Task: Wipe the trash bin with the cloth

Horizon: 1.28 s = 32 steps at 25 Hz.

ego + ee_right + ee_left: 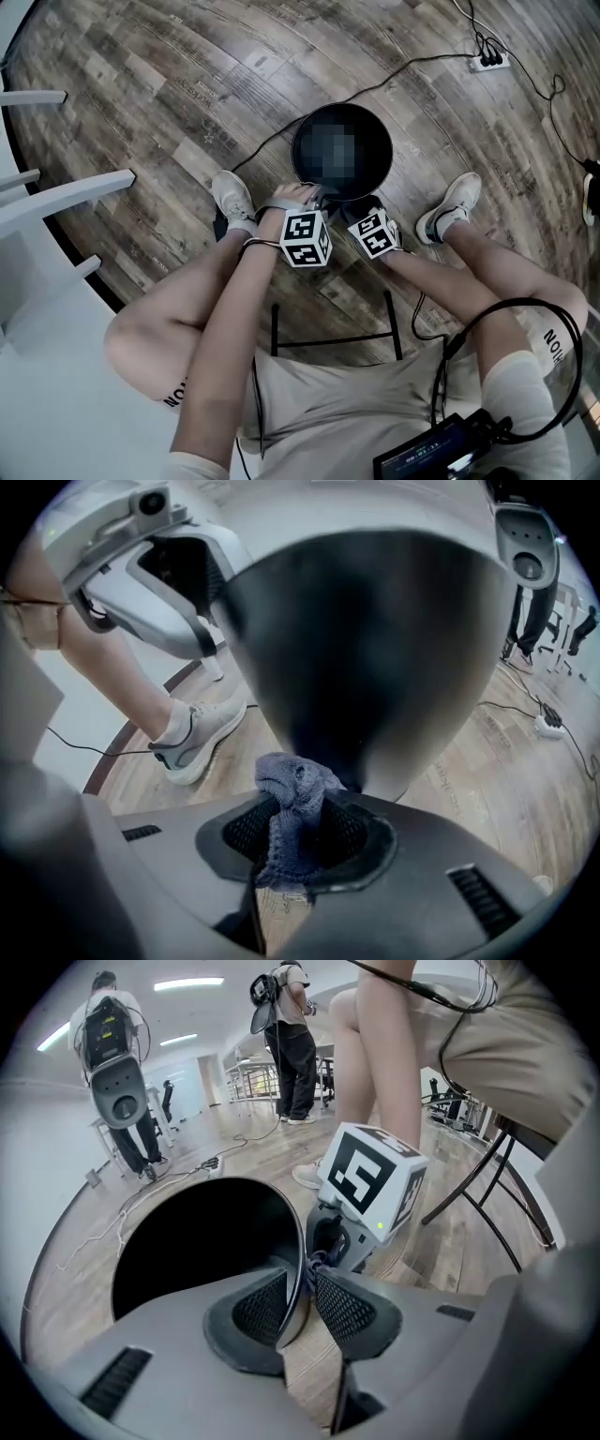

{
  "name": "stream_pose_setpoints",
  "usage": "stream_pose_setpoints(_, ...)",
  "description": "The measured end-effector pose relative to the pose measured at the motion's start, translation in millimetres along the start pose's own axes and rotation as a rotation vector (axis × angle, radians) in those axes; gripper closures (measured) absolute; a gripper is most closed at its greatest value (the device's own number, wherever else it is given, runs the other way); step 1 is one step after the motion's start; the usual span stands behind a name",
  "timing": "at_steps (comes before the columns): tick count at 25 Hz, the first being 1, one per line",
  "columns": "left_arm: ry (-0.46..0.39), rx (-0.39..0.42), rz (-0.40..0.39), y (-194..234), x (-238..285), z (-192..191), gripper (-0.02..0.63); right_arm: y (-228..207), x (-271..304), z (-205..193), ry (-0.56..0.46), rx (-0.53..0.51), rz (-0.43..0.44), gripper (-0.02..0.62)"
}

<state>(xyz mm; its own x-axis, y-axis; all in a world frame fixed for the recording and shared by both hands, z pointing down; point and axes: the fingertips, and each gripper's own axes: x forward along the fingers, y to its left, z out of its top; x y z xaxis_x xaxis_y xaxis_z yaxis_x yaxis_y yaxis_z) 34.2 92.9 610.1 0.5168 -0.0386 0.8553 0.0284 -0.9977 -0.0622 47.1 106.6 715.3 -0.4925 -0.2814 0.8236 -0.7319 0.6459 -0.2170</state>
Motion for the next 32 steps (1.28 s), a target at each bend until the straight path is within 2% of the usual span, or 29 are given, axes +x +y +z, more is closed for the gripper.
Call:
stream_pose_setpoints(3,-0.003,-0.013,-0.006,0,-2,1,0.502,-3,14,-8,0.016,-0.026,-0.009,0.492)
stream_pose_setpoints(10,-0.011,-0.073,-0.009,-1,-1,4,0.502,-16,48,-33,0.125,-0.015,-0.029,0.492)
stream_pose_setpoints(13,-0.009,-0.106,-0.008,-1,1,8,0.502,-26,54,-40,0.159,-0.055,-0.058,0.492)
stream_pose_setpoints(17,-0.02,-0.173,-0.008,-5,3,12,0.501,-39,60,-50,0.187,-0.092,-0.08,0.492)
stream_pose_setpoints(21,-0.076,-0.245,0.035,0,-6,15,0.491,-38,47,-47,0.179,-0.077,-0.073,0.492)
stream_pose_setpoints(23,-0.076,-0.215,0.062,5,-12,15,0.477,-33,35,-45,0.165,-0.051,-0.055,0.492)
stream_pose_setpoints(26,-0.033,-0.131,0.086,12,-20,5,0.466,-23,14,-38,0.133,0.002,-0.032,0.492)
stream_pose_setpoints(30,0.024,-0.108,0.051,19,-25,-23,0.429,2,-14,-17,0.075,0.078,0.02,0.492)
stream_pose_setpoints(32,0.059,-0.068,0.033,20,-24,-35,0.428,16,-30,-1,0.04,0.09,0.051,0.492)
